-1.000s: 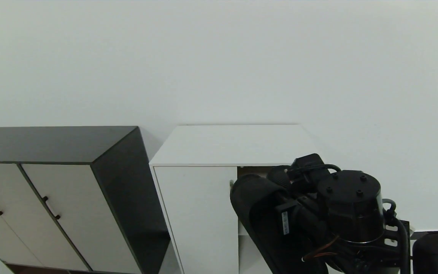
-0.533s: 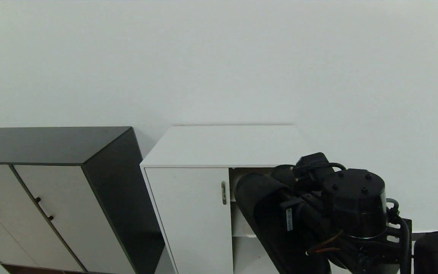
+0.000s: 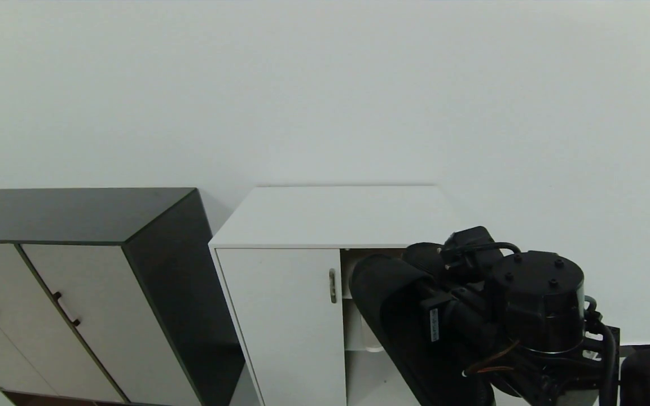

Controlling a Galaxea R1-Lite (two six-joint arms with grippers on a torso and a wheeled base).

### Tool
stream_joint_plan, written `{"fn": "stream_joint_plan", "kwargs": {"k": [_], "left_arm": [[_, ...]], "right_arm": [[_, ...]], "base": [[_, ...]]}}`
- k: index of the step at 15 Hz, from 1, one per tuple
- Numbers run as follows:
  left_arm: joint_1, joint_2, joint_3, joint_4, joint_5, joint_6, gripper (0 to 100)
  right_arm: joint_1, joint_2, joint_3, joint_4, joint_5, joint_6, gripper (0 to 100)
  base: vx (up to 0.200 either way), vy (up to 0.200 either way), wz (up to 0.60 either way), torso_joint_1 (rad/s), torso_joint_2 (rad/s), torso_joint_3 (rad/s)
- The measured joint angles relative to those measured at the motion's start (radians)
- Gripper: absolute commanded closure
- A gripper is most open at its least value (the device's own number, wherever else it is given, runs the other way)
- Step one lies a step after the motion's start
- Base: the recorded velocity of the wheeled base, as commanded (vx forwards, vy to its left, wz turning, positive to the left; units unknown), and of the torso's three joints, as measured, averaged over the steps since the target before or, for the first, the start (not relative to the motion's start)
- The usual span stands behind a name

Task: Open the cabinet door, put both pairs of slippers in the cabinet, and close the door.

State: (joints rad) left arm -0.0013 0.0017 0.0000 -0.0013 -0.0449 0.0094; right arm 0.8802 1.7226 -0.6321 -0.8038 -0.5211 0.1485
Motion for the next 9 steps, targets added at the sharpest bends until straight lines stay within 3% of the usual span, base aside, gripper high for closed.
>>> {"fn": "stream_joint_plan", "kwargs": {"k": [3, 9], "left_arm": [[-0.001, 0.000, 0.000, 0.000, 0.000, 0.000, 100], [0.000, 0.000, 0.000, 0.000, 0.000, 0.000, 100]], "right_arm": [[-0.006, 0.000, 0.004, -0.001, 0.002, -0.001, 100], [-0.009, 0.002, 0.007, 0.000, 0.002, -0.001, 100]], "base": [[0.000, 0.000, 0.00, -0.043, 0.09, 0.056], [0.000, 0.000, 0.00, -0.212, 0.50, 0.285]]}}
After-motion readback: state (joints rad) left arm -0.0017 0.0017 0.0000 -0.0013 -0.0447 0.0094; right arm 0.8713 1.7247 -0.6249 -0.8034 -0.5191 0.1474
